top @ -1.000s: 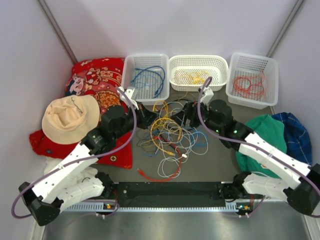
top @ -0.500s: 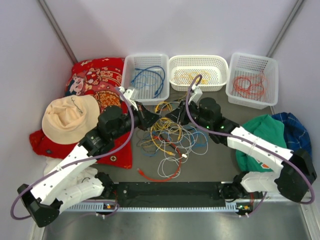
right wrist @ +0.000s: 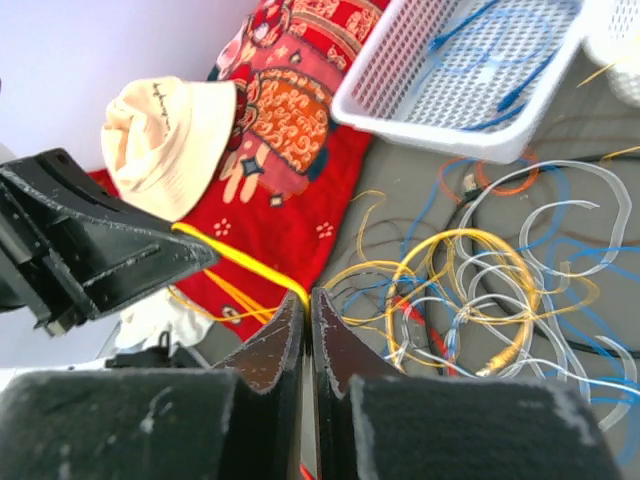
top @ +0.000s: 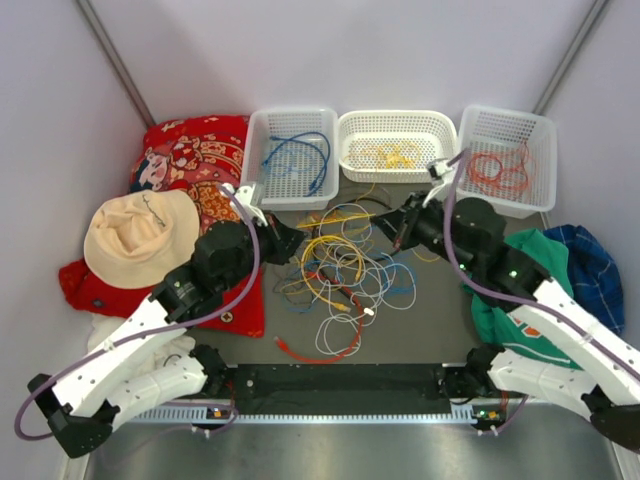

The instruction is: Untangle the cables

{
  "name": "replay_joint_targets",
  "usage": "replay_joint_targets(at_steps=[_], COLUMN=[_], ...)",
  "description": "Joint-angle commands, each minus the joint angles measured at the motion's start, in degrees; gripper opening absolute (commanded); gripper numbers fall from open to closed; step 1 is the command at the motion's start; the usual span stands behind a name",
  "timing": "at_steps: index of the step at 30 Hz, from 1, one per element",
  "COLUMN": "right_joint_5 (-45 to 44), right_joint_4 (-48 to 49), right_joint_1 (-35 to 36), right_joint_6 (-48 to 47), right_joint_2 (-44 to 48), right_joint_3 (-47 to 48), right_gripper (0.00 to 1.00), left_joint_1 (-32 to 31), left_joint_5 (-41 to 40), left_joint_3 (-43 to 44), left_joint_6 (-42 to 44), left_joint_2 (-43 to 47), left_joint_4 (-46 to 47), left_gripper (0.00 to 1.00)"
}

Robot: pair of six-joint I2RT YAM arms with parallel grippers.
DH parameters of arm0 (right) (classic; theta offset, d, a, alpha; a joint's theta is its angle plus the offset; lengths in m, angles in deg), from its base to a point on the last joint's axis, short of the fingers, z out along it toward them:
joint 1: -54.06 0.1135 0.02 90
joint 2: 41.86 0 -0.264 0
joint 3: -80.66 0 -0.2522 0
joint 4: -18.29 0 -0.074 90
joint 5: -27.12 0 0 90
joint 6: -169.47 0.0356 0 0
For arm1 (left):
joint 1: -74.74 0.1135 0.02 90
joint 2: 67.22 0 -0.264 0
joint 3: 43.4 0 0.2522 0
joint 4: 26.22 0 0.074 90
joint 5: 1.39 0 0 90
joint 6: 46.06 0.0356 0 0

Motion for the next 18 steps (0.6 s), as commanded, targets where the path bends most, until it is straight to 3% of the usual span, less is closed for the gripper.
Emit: replay_joint_targets(at_steps=[1, 6, 13, 15, 16, 17, 18], right_joint_5=[-16.25, -21.08, -21.71, -18.47, -16.36, -11.12, -8.37], right_joint_4=[-13.08, -20.38, -22.06, -21.27, -19.87, -18.81, -17.76], right_joint_1=[-2.37, -2.37, -2.37, -2.37, -2.37, -2.37, -2.37], right_joint_6=[-6.1, -7.24, -6.98, -6.98, -7.07, -6.72, -6.28], right_joint_2=[6.64, 8.66, 10.07, 10.16, 9.99, 9.9, 9.37], right_joint_3=[6.8, 11.81, 12.17, 11.38, 11.03, 10.24, 9.62], right_gripper=[0.0, 0.0, 0.0, 0.0, 0.02, 0.14, 0.35], left_joint_1=[1.95, 2.13, 2.22, 2.22, 2.22, 2.22, 2.22], left_joint_5=[-19.52, -24.88, -22.35, -20.86, -18.85, -17.52, -16.29], left_joint_3=[-1.11, 0.2, 0.12, 0.73, 0.82, 0.82, 0.82], left_joint_6=[1.72, 0.75, 1.28, 1.8, 1.98, 2.06, 2.07], left_joint_2=[2.88, 0.68, 2.26, 2.43, 2.43, 3.04, 3.22], left_joint_4=[-11.54, -15.59, -12.61, -11.82, -11.21, -9.46, -8.31], left_gripper=[0.0, 0.0, 0.0, 0.0, 0.0, 0.0, 0.0])
